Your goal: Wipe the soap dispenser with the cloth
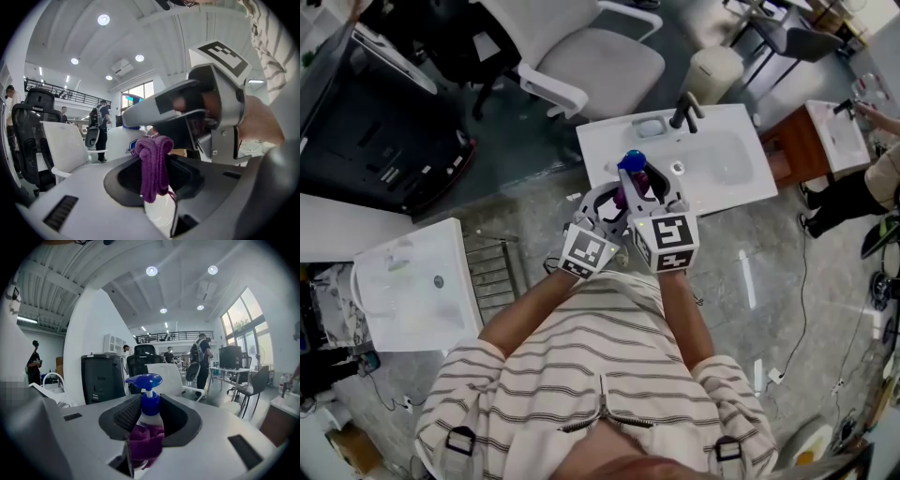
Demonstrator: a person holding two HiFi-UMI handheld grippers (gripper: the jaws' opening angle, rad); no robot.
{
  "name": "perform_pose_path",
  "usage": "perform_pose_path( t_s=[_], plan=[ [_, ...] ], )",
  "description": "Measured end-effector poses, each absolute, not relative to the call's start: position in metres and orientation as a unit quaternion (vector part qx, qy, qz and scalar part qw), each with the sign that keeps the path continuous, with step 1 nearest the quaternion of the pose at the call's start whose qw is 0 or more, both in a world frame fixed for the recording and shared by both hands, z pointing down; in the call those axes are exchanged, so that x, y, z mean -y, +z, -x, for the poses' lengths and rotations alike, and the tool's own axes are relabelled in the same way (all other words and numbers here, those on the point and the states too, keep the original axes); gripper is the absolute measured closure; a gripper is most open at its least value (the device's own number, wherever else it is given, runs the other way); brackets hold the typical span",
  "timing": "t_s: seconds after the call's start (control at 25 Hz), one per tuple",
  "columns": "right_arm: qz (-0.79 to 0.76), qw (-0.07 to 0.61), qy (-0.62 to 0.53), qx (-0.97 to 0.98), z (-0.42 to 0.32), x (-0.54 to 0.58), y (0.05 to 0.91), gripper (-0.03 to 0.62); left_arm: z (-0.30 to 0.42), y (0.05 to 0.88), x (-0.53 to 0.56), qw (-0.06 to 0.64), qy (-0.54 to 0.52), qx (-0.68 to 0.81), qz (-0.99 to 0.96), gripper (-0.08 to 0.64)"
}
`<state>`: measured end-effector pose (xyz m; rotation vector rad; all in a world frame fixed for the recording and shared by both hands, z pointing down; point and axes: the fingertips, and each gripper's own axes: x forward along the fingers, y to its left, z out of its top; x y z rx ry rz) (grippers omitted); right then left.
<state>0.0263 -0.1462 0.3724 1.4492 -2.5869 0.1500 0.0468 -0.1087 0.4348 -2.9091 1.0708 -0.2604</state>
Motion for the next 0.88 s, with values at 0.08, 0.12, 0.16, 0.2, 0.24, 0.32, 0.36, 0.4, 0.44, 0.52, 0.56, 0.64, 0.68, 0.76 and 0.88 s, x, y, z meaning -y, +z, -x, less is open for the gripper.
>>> perform_pose_path(
  t_s=[0.08,0.12,0.16,0.2,0.24,0.32,0.36,0.4,0.44,0.52,0.56,0.64,0.68,0.76,0.88],
  plan=[
    [-0.488,0.084,0.054,0.867,-0.027,0.145,0.372,0.459,-0.049,0.439,0.109,0.014,-0.088,-0.341,0.936,0.443],
    [-0.490,0.083,0.055,0.866,-0.027,0.144,0.371,0.459,-0.050,0.440,0.109,0.015,-0.091,-0.339,0.936,0.443],
    [-0.491,0.082,0.055,0.866,-0.028,0.143,0.371,0.459,-0.052,0.442,0.109,0.016,-0.093,-0.337,0.937,0.443],
    [-0.492,0.082,0.056,0.865,-0.028,0.142,0.371,0.459,-0.054,0.443,0.109,0.018,-0.094,-0.335,0.937,0.443],
    [-0.493,0.082,0.057,0.864,-0.029,0.142,0.371,0.459,-0.056,0.444,0.109,0.019,-0.096,-0.334,0.938,0.443],
    [-0.497,0.081,0.059,0.862,-0.032,0.140,0.372,0.459,-0.058,0.448,0.108,0.019,-0.098,-0.331,0.938,0.443],
    [-0.500,0.080,0.061,0.860,-0.034,0.139,0.373,0.459,-0.059,0.449,0.108,0.018,-0.099,-0.329,0.939,0.443],
    [-0.502,0.079,0.063,0.859,-0.036,0.139,0.374,0.459,-0.059,0.451,0.107,0.017,-0.101,-0.328,0.939,0.443],
    [-0.504,0.078,0.065,0.858,-0.038,0.139,0.374,0.459,-0.060,0.453,0.107,0.016,-0.104,-0.326,0.939,0.443],
    [-0.507,0.076,0.066,0.856,-0.041,0.139,0.373,0.459,-0.060,0.456,0.106,0.014,-0.110,-0.324,0.940,0.443],
    [-0.507,0.076,0.067,0.856,-0.042,0.139,0.373,0.459,-0.060,0.459,0.106,0.013,-0.112,-0.323,0.940,0.443],
    [-0.509,0.074,0.067,0.855,-0.044,0.139,0.372,0.459,-0.060,0.462,0.107,0.011,-0.115,-0.322,0.940,0.443],
    [-0.509,0.073,0.067,0.855,-0.045,0.138,0.372,0.459,-0.060,0.464,0.107,0.010,-0.116,-0.322,0.940,0.443],
    [-0.510,0.071,0.068,0.854,-0.047,0.139,0.371,0.459,-0.059,0.466,0.108,0.009,-0.119,-0.322,0.939,0.443],
    [-0.513,0.070,0.069,0.853,-0.048,0.138,0.371,0.459,-0.056,0.470,0.107,0.005,-0.123,-0.323,0.938,0.443]
  ],
)
